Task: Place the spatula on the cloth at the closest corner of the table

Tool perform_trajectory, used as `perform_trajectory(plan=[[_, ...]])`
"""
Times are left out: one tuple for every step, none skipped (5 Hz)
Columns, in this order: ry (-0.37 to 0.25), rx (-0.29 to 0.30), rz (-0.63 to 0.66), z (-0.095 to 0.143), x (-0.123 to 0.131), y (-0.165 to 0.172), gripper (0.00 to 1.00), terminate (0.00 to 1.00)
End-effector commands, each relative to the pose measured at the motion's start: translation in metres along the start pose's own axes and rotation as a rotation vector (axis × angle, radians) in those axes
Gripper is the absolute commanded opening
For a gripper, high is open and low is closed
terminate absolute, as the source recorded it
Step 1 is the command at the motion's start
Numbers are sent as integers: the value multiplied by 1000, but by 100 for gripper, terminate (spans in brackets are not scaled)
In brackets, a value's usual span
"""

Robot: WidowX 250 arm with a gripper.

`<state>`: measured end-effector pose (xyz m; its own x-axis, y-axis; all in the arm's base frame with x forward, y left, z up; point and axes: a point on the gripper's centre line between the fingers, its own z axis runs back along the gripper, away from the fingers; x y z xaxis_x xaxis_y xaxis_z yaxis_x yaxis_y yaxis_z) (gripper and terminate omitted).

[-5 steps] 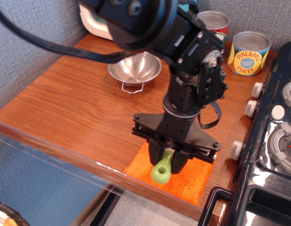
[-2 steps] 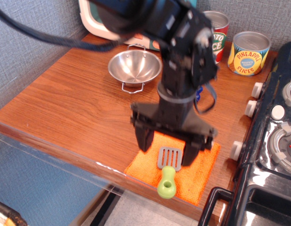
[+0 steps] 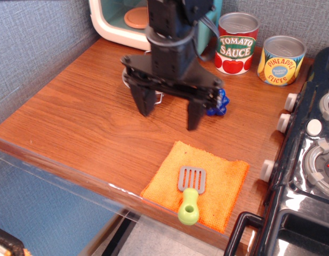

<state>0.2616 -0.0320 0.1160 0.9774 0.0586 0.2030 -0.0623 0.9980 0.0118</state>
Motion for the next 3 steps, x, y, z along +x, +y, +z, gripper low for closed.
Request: perform_trajectory(plan=[[6, -69, -3, -1, 3, 25, 100, 0], [6, -69, -3, -1, 3, 25, 100, 0], [6, -69, -3, -1, 3, 25, 100, 100]])
